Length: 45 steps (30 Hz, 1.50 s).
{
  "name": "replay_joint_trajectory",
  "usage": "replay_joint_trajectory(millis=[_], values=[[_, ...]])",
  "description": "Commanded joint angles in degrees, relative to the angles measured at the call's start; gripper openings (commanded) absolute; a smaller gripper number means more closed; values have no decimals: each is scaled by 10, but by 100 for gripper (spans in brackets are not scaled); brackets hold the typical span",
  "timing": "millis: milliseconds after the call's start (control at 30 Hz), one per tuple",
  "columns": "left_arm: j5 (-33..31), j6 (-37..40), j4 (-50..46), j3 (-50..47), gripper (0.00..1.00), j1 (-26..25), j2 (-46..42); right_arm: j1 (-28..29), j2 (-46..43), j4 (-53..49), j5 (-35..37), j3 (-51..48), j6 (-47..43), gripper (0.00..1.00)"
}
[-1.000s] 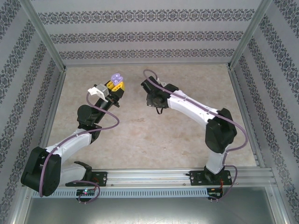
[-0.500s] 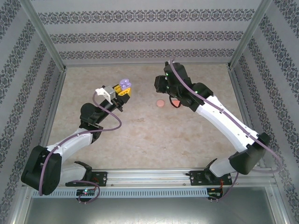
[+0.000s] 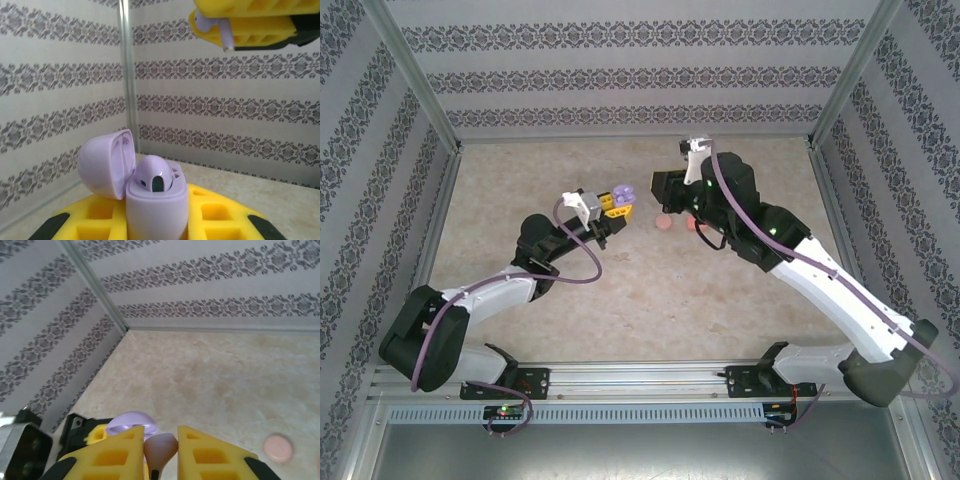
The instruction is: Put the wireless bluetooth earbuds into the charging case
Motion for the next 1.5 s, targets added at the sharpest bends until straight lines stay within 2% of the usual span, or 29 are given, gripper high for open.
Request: replay_joint_trajectory(millis=[0, 333, 1467], values=[[34, 24, 9, 37, 0, -18, 14, 13, -43, 66, 16, -35, -50, 21], [45, 36, 5, 74, 0, -43, 33, 16, -84, 125, 24, -94, -52, 21], [43, 46, -5, 85, 0, -59, 29, 21, -39, 160, 22, -138, -26, 21]])
